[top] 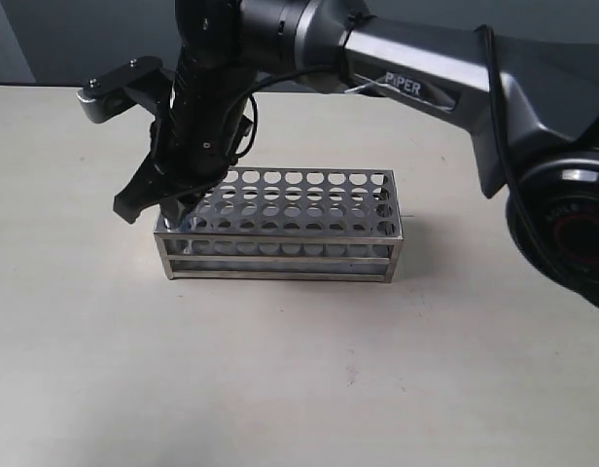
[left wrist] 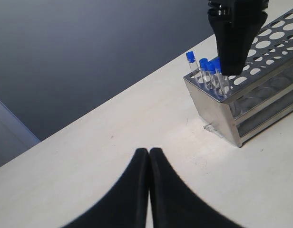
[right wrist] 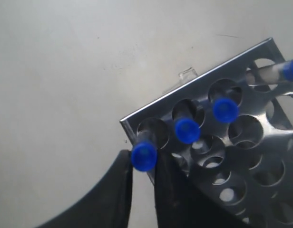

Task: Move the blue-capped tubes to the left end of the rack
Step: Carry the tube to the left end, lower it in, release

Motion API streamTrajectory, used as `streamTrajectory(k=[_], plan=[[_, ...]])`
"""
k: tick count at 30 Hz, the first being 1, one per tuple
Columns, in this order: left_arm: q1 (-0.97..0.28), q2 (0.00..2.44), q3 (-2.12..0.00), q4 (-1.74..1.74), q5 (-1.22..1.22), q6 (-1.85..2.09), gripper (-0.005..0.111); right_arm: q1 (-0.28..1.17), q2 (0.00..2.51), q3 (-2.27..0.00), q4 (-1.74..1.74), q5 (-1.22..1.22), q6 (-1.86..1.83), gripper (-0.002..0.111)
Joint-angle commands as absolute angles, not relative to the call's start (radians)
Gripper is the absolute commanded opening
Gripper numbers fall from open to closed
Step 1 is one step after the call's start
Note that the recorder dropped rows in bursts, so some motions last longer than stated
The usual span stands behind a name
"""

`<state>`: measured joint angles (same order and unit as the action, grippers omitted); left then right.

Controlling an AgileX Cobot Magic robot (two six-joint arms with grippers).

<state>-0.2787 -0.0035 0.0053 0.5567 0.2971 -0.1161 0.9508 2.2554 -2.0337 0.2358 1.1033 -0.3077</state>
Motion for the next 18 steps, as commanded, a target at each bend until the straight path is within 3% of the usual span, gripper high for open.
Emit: streamTrajectory(k=[1,14,17,18], plan=[[-0.282,0.000,0.000,0.555,0.294,-0.121,0.001,0.950,2.274,-2.038,0.274,1.093,-0.315,-0.001],[-0.282,0.000,0.000,0.555,0.294,-0.121,0.001,0.950,2.279,-2.038,0.279,1.091,-0.315,0.000],[-0.282,0.000,0.000,0.555,0.294,-0.121,0.001,0.950,2.279,-2.038,0.283,1.119,-0.315,0.015],[-0.282,0.000,0.000,0.555,0.294,-0.121,0.001,0.950,2.279,-2.038,0.285,1.134,-0.315,0.026]])
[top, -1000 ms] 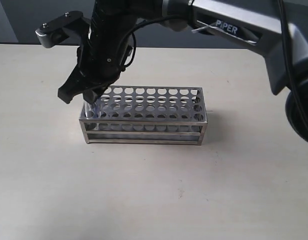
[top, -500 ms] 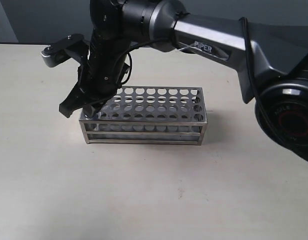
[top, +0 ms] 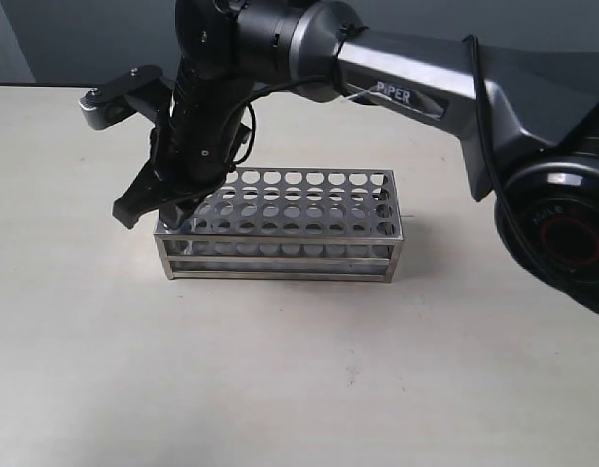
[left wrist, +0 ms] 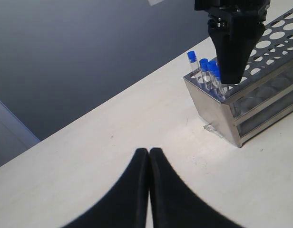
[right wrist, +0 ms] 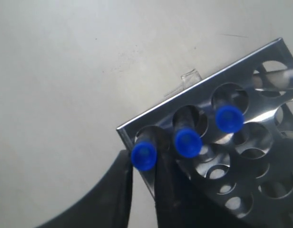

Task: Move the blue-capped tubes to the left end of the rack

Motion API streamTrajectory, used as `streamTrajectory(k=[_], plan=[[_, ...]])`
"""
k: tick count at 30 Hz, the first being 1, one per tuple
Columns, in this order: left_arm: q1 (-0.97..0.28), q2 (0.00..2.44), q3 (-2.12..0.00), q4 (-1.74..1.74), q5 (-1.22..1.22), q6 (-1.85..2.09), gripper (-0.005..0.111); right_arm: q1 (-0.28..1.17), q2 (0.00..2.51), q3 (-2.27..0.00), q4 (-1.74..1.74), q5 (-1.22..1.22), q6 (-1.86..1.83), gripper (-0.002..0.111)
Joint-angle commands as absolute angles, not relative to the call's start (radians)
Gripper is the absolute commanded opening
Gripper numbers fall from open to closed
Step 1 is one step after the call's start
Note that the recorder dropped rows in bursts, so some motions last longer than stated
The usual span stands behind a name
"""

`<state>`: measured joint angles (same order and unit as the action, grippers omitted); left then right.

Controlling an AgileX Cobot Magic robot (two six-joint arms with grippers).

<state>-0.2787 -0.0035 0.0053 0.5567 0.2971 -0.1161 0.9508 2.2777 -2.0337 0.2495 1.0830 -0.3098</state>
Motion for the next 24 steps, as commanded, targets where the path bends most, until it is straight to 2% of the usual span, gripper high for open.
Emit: streamTrajectory(k=[1,3,5,14,24], plan=[[-0.282,0.000,0.000,0.555,0.294,-0.121,0.001,0.950,2.279,-2.038,0.288,1.143,-0.315,0.033],[-0.282,0.000,0.000,0.555,0.294,-0.121,0.001,0.950,2.279,-2.038,0.294,1.172,-0.312,0.050],[-0.282,0.000,0.000,0.555,0.294,-0.121,0.001,0.950,2.277,-2.038,0.294,1.196,-0.284,0.057],[-0.282,0.000,0.000,0.555,0.294,-0.121,0.001,0.950,2.200,-2.038,0.274,1.221,-0.261,0.053],[-0.282,0.000,0.000,0.555,0.294,-0.121,0.001,0.950,1.989,-2.038,0.022,1.221,-0.156,0.053]])
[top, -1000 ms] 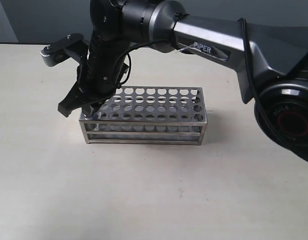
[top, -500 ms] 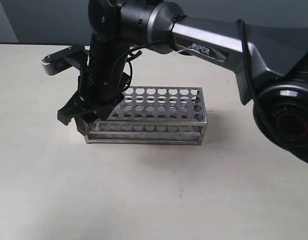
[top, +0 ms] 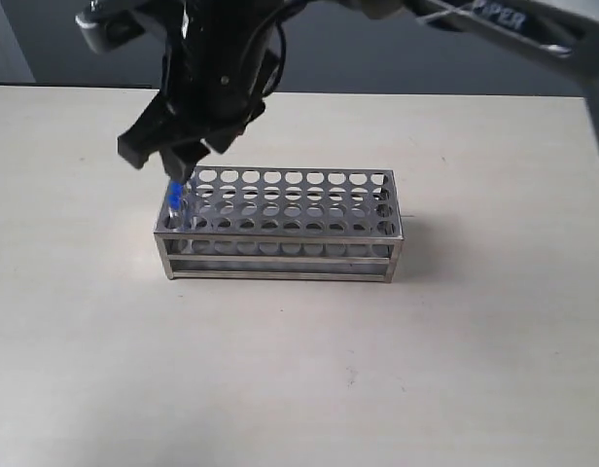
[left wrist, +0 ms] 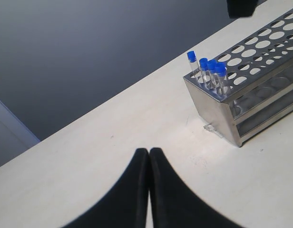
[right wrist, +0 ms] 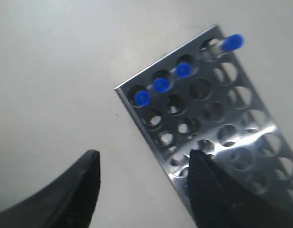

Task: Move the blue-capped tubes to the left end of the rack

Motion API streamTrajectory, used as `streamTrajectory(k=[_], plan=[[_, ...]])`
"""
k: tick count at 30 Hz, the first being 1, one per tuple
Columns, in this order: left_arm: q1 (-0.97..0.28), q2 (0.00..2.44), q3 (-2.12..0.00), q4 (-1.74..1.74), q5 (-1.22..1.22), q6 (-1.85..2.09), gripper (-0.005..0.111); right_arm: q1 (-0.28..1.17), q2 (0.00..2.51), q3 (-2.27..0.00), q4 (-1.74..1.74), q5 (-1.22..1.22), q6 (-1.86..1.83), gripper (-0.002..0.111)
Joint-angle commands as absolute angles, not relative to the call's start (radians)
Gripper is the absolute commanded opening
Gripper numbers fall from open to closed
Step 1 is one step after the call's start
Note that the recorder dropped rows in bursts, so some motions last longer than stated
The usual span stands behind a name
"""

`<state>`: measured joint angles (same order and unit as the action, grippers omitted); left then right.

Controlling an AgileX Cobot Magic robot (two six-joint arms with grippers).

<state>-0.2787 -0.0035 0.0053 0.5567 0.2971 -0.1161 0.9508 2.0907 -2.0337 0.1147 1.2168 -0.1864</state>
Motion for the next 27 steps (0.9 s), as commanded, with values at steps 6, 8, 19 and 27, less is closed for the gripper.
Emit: streamTrajectory(k=[6,8,19,27], plan=[[-0.282,0.000,0.000,0.557,0.288,-0.121,0.001,0.950,1.820,-2.038,0.000,1.221,-0.154,0.053],[-0.282,0.000,0.000,0.557,0.288,-0.121,0.001,0.950,1.771,-2.038,0.000,1.221,-0.153,0.053],[-0.282,0.000,0.000,0.557,0.288,-0.121,0.001,0.950,1.592,-2.038,0.020,1.221,-0.040,0.053],[-0.282,0.000,0.000,0.557,0.288,-0.121,0.001,0.950,1.526,-2.038,-0.092,1.221,-0.040,0.053]])
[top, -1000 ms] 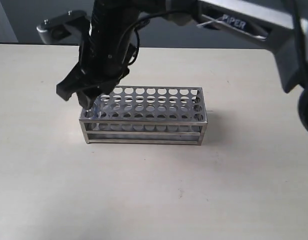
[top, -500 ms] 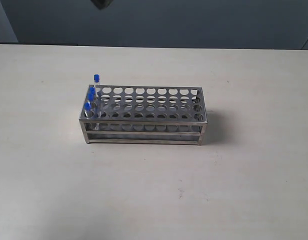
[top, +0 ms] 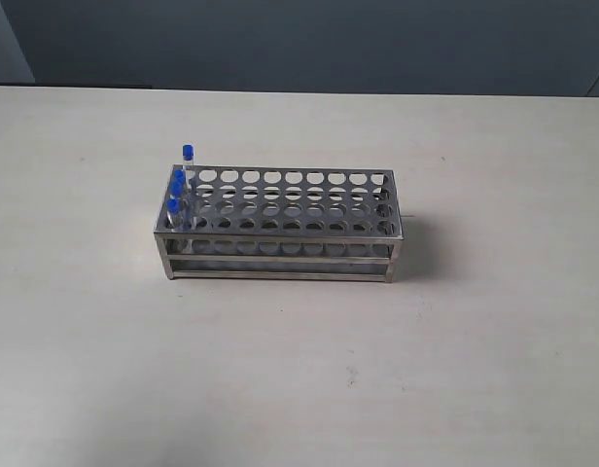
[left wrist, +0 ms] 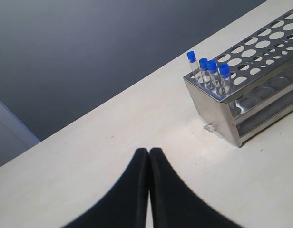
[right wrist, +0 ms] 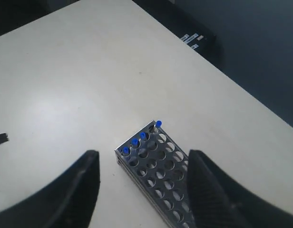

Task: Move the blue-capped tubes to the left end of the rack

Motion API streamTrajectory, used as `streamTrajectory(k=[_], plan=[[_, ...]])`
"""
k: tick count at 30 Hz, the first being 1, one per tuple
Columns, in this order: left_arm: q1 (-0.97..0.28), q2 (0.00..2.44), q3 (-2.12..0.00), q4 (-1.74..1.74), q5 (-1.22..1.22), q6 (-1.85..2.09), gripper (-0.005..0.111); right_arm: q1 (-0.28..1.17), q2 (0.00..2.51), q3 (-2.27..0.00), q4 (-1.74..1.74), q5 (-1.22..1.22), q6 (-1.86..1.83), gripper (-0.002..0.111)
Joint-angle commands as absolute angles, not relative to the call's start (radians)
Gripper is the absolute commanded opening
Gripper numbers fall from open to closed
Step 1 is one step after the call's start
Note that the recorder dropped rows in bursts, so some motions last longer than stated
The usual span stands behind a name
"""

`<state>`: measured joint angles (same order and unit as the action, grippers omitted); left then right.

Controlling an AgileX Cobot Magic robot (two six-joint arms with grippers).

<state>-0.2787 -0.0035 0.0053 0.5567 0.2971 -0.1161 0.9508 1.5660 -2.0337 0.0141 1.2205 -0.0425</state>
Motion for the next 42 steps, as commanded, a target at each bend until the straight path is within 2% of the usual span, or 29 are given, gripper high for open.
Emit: streamTrajectory(k=[1,5,8,11,16,19,22,28,36,42], plan=[[-0.282,0.000,0.000,0.557,0.288,-0.121,0.001,0.949,1.516,-2.038,-0.119,1.221,-0.040,0.053],[-0.282,0.000,0.000,0.557,0.288,-0.121,0.001,0.941,1.343,-1.977,-0.181,1.221,-0.036,0.053],[-0.282,0.000,0.000,0.557,0.288,-0.121,0.001,0.828,1.184,-1.799,-0.100,1.170,-0.025,0.053],[-0.282,0.000,0.000,0.557,0.290,-0.121,0.001,0.562,0.987,-1.386,0.097,0.848,-0.131,0.053],[-0.282,0.000,0.000,0.557,0.290,-0.121,0.001,0.284,0.734,-0.843,0.436,0.484,-0.408,0.053],[-0.282,0.000,0.000,0.557,0.290,-0.121,0.001,0.161,0.549,-0.556,0.636,0.413,-0.570,0.053],[-0.282,0.000,0.000,0.557,0.290,-0.121,0.001,0.064,0.337,-0.365,0.735,0.408,-0.649,0.053],[-0.282,0.000,0.000,0.557,0.290,-0.121,0.001,-0.078,0.003,-0.170,0.760,0.416,-0.657,0.053],[-0.282,0.000,0.000,0.557,0.290,-0.121,0.001,-0.105,0.000,-0.040,0.771,0.378,-0.689,0.053],[-0.282,0.000,0.000,0.557,0.290,-0.121,0.001,-0.105,0.000,-0.025,0.778,0.369,-0.680,0.053]])
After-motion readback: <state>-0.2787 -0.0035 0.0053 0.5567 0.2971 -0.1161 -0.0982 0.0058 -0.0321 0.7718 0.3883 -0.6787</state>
